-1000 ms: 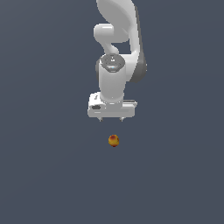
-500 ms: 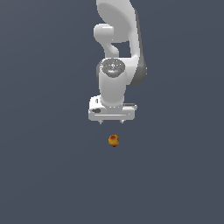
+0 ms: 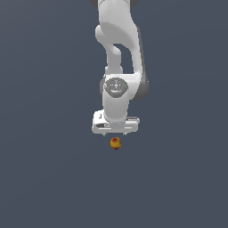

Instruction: Pick up the object and move it to a goal position.

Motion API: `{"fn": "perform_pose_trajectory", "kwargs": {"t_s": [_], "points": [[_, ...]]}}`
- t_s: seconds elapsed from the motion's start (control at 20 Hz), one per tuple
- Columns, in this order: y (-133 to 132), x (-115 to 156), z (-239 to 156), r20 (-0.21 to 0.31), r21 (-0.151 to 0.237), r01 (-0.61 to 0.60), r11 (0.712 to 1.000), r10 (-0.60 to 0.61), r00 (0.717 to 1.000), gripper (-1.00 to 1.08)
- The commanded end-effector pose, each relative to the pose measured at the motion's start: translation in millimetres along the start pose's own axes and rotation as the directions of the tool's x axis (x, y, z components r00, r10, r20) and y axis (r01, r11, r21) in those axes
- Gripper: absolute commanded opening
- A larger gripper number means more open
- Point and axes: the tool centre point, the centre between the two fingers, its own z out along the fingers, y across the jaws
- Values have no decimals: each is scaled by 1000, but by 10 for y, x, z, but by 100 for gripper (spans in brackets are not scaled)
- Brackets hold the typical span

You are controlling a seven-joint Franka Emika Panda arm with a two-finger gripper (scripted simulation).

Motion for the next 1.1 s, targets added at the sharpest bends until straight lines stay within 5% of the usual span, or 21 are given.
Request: {"fn": "perform_pose_trajectory", "kwargs": {"t_s": [0.0, 1.05], "points": [[-13, 62, 101, -3, 3, 1, 1000, -1, 1000, 100], [-35, 120, 678, -6, 7, 2, 1000, -2, 1000, 100]]}}
